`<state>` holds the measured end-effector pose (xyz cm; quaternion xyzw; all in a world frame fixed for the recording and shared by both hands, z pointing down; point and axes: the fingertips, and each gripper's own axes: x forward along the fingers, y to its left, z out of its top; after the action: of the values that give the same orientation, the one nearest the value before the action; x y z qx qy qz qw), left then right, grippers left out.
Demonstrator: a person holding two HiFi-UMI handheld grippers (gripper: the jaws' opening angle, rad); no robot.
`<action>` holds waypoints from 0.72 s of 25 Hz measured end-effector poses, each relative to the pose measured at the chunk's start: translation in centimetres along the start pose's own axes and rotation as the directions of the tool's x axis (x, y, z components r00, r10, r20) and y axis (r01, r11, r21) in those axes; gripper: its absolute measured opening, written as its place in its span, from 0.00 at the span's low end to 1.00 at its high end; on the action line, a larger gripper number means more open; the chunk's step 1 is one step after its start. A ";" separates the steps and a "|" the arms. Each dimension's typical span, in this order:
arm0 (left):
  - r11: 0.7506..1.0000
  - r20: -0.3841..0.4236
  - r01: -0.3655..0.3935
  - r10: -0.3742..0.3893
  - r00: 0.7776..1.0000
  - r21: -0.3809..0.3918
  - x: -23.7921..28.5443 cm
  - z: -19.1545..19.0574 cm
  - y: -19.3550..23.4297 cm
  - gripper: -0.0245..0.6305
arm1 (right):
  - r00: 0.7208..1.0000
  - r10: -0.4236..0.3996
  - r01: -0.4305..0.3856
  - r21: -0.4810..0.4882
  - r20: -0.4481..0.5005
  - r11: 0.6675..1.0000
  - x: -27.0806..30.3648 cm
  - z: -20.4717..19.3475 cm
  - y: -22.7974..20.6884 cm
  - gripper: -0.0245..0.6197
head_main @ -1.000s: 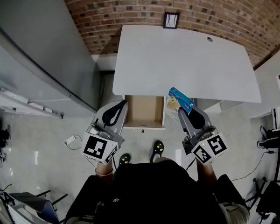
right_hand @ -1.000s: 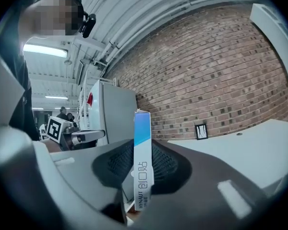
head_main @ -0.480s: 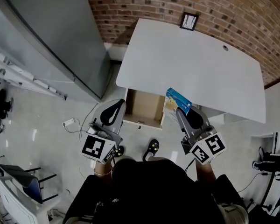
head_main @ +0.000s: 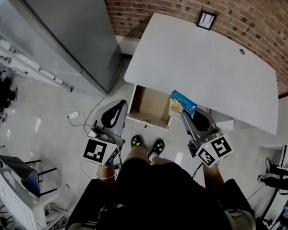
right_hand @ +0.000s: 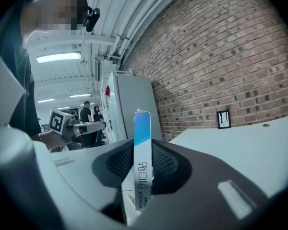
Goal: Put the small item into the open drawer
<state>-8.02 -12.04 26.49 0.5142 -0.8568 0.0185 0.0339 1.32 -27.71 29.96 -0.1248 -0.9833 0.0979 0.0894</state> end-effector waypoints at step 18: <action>0.998 -0.070 0.043 -0.045 0.997 -0.040 1.2 -4.9 3.1 0.04 | 0.985 0.012 -0.016 -0.025 -0.172 1.000 4.8 -6.0 -0.5 0.19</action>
<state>-11.08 -11.33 31.44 0.5311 -0.8438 0.0195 0.0745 -2.14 -25.94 36.54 -0.1408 -0.9723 0.0744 0.1713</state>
